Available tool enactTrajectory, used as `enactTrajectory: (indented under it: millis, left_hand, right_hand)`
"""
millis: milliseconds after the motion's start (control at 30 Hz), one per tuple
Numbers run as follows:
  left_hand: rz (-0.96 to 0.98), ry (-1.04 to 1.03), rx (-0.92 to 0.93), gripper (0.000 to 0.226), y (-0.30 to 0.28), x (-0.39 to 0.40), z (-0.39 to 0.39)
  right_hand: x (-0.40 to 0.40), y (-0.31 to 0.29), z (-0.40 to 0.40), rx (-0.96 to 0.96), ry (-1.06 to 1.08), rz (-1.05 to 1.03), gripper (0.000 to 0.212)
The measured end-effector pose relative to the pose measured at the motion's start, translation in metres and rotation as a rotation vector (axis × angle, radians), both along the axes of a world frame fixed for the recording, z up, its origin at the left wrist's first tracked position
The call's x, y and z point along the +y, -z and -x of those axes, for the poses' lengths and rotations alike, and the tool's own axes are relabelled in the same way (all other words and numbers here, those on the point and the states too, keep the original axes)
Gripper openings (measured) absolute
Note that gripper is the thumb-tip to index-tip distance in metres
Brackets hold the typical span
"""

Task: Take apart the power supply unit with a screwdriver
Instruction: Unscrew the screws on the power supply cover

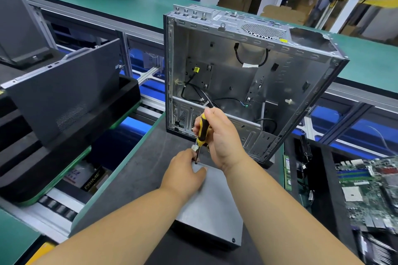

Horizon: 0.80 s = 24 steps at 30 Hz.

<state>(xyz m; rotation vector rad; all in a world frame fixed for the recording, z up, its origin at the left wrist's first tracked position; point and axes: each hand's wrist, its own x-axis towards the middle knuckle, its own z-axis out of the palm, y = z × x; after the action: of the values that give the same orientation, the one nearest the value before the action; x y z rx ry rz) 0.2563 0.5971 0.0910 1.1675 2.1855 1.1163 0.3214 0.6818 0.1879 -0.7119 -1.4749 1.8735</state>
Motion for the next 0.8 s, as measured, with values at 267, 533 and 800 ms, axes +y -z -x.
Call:
enactTrajectory:
  millis: [267,533,800]
  left_hand:
    - [0.008,-0.011,-0.005,0.019,0.0019,0.0011,0.0002]
    - [-0.007,-0.01,0.007,0.017,0.0019,0.0014,0.0006]
    - [0.004,-0.009,0.016,0.025,0.0038,0.0014,0.0009]
  right_hand:
    - [-0.0017,0.0028,0.005,0.011,0.101,0.069,0.049]
    - [-0.0072,0.003,0.0077,0.012,0.042,-0.026,0.019]
    - [-0.0031,0.0038,-0.0002,-0.003,0.013,0.023,0.026]
